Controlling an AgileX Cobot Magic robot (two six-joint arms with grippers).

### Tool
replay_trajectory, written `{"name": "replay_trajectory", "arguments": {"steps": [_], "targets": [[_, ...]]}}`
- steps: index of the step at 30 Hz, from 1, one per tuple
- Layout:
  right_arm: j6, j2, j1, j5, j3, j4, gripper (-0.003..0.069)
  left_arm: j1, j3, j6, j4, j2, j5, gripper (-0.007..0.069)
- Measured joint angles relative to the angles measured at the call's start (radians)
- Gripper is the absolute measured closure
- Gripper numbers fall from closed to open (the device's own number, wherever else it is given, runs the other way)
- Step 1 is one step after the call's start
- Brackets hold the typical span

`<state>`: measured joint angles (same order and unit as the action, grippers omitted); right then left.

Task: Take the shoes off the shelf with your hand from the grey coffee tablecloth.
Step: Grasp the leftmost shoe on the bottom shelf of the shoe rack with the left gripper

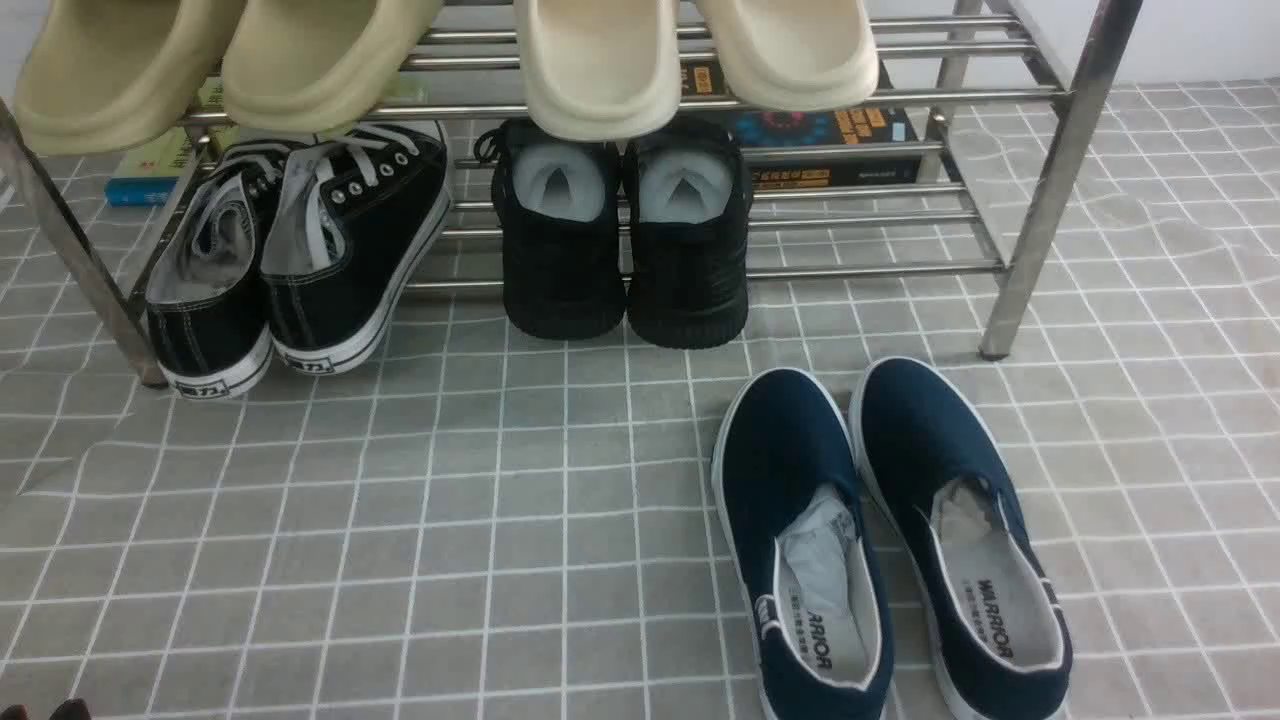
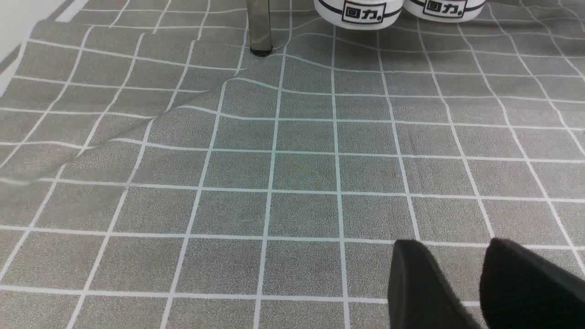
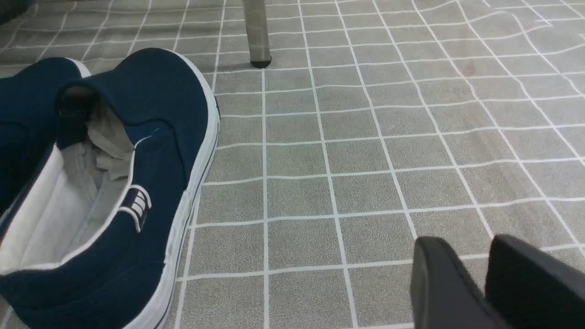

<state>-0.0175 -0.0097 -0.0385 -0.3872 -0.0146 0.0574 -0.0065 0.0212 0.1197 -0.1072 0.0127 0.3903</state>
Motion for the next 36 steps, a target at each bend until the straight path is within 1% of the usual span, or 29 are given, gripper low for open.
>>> {"name": "replay_trajectory", "arguments": {"steps": [16, 19, 22, 23, 24, 25, 26, 27, 28, 29, 32, 34, 36], "targets": [[0.0, 0.0, 0.0, 0.0, 0.0, 0.0, 0.0449, 0.0, 0.0, 0.0, -0.001, 0.0, 0.0, 0.0385], [0.0, 0.0, 0.0, 0.0, 0.0, 0.0, 0.0446, 0.0, 0.001, 0.025, 0.004, 0.0, -0.011, 0.0385], [0.0, 0.0, 0.0, 0.0, 0.0, 0.0, 0.0445, 0.0, 0.006, 0.172, 0.15, 0.0, -0.053, 0.0385], [0.0, 0.0, 0.0, 0.0, 0.0, 0.0, 0.0442, 0.0, 0.006, 0.295, 0.271, 0.0, -0.075, 0.0385], [0.0, 0.0, 0.0, 0.0, 0.0, 0.0, 0.0441, 0.0, 0.006, 0.326, 0.287, 0.0, -0.081, 0.0385], [0.0, 0.0, 0.0, 0.0, 0.0, 0.0, 0.044, 0.0, 0.006, 0.43, 0.387, 0.0, -0.098, 0.0385], [0.0, 0.0, 0.0, 0.0, 0.0, 0.0, 0.0439, 0.0, 0.006, 0.497, 0.449, 0.0, -0.105, 0.0385], [0.0, 0.0, 0.0, 0.0, 0.0, 0.0, 0.0438, 0.0, 0.006, 0.533, 0.491, 0.0, -0.111, 0.0385], [0.0, 0.0, 0.0, 0.0, 0.0, 0.0, 0.0439, 0.0, 0.006, 0.602, 0.541, 0.0, -0.119, 0.0385], [0.0, 0.0, 0.0, 0.0, 0.0, 0.0, 0.0439, 0.0, 0.006, 0.637, 0.57, 0.0, -0.127, 0.0385], [0.0, 0.0, 0.0, 0.0, 0.0, 0.0, 0.0438, 0.0, 0.007, 0.654, 0.592, 0.0, -0.159, 0.0385], [0.0, 0.0, 0.0, 0.0, 0.0, 0.0, 0.0437, 0.0, 0.008, 0.633, 0.585, 0.0, -0.199, 0.0387], [0.0, 0.0, 0.0, 0.0, 0.0, 0.0, 0.0433, 0.0, -0.007, 0.572, 0.577, 0.0, -0.268, 0.0425]]}}
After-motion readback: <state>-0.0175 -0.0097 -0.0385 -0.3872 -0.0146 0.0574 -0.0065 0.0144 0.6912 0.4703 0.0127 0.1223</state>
